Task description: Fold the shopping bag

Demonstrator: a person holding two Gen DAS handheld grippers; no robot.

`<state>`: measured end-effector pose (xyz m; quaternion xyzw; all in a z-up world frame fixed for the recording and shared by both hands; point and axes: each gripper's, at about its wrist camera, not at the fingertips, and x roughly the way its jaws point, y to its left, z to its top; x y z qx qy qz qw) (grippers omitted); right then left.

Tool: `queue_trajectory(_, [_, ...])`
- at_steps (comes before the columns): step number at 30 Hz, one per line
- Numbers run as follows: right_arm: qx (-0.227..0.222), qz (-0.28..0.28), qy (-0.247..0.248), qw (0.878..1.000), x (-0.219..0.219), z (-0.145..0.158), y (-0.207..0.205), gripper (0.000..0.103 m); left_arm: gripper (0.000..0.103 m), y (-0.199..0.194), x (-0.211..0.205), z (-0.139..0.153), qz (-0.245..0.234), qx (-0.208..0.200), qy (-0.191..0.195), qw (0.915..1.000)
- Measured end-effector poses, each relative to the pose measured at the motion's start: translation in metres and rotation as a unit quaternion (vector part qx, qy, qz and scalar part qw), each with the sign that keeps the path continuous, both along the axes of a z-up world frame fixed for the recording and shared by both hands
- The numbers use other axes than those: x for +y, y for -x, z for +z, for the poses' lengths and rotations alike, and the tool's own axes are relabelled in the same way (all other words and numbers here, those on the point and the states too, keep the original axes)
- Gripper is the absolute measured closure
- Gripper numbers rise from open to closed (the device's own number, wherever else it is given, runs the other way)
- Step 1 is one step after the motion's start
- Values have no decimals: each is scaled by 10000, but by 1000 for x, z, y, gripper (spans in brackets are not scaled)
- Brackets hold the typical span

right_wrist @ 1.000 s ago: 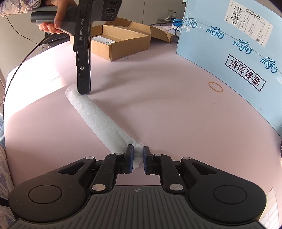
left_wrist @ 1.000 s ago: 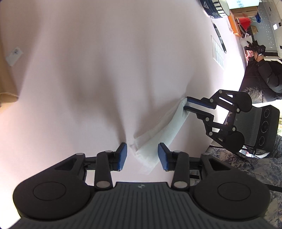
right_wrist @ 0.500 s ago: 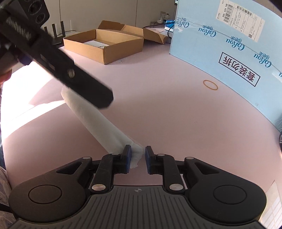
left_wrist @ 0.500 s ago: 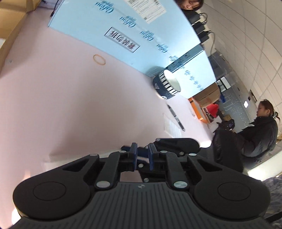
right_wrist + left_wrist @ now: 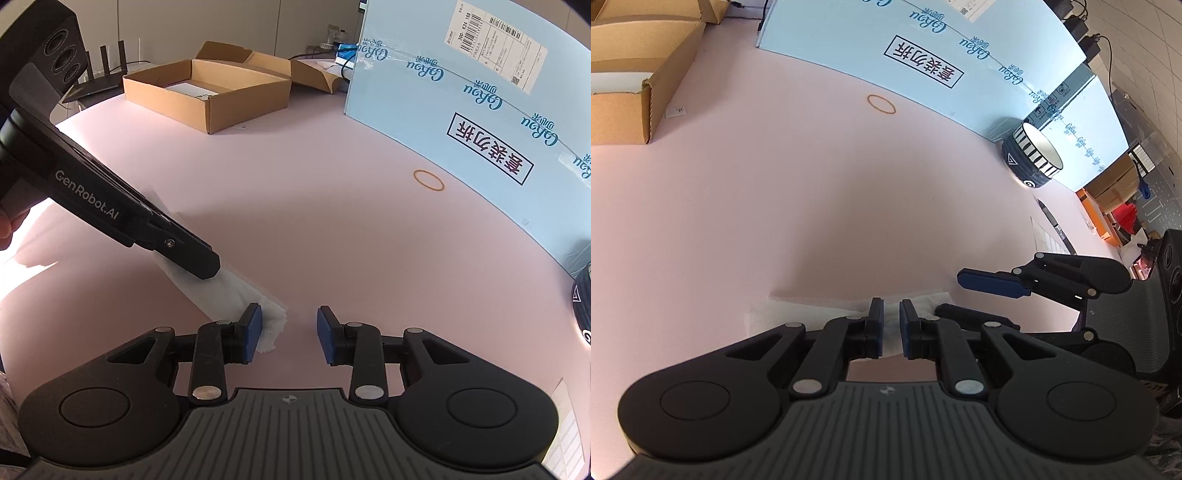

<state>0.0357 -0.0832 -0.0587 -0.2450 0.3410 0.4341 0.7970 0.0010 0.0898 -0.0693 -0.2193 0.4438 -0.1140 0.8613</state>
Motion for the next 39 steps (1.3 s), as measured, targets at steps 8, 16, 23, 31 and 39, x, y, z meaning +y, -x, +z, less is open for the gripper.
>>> queue_trajectory(8, [192, -510, -749, 9957, -18, 32, -47, 83, 93, 1, 6, -2, 50, -24, -6, 10000])
queue_trajectory(16, [-584, -506, -621, 9951, 14, 49, -141, 89, 93, 6, 11, -7, 108, -124, 140, 9998])
queue_trajectory(23, [-750, 197, 246, 9967, 73, 17, -189, 93, 93, 7, 16, -8, 112, -84, 306, 9994])
queue_trajectory(31, [-410, 547, 831, 9942, 97, 1, -219, 93, 93, 6, 24, -10, 137, 24, 594, 9981])
queue_trajectory(39, [187, 364, 953, 9946, 102, -5, -245, 93, 93, 9, 23, -7, -18, 56, 564, 9984])
